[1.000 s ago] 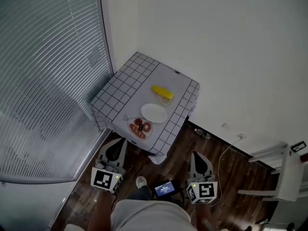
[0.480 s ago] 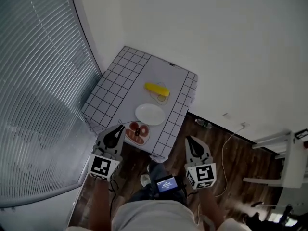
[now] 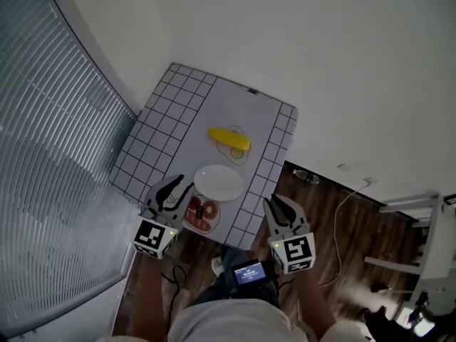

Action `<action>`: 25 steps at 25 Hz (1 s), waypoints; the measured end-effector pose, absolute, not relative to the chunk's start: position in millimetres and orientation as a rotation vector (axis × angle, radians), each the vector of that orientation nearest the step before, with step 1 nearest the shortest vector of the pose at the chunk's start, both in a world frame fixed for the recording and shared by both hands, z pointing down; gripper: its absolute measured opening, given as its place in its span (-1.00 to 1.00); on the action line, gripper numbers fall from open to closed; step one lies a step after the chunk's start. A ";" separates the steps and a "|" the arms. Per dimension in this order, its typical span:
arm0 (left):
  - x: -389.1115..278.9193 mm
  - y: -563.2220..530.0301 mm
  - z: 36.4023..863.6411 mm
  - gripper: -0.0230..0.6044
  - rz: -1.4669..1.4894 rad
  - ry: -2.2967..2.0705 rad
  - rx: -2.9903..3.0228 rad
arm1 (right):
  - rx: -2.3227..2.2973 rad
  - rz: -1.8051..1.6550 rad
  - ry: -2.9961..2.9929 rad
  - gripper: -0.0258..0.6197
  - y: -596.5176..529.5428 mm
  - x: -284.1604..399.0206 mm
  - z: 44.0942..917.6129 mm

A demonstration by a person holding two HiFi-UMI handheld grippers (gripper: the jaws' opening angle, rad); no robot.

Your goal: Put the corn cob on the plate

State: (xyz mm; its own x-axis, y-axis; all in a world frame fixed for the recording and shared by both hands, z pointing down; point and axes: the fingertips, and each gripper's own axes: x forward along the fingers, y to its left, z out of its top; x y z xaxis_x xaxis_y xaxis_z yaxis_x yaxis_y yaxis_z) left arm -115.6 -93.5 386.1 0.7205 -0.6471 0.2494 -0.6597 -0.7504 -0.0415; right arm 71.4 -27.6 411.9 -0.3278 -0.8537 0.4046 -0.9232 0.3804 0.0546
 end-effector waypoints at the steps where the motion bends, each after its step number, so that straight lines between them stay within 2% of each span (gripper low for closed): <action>1: -112.8 -101.9 394.1 -0.57 0.409 -1.076 2.860 | 1.539 0.275 -2.276 -0.71 -35.3 73.0 417.8; 25: -54.6 -197.5 474.7 -0.55 0.683 -0.904 2.817 | 1.422 0.428 -2.279 -0.69 -141.2 68.7 494.5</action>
State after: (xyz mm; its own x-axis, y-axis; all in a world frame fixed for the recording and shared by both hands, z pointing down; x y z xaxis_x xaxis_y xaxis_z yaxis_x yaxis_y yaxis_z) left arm -54.6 -197.5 474.7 0.7224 -0.5273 0.4474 -0.5747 -0.8176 -0.0358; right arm 68.7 -141.2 494.5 -0.3901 -0.7733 0.4999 -0.9019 0.4301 -0.0385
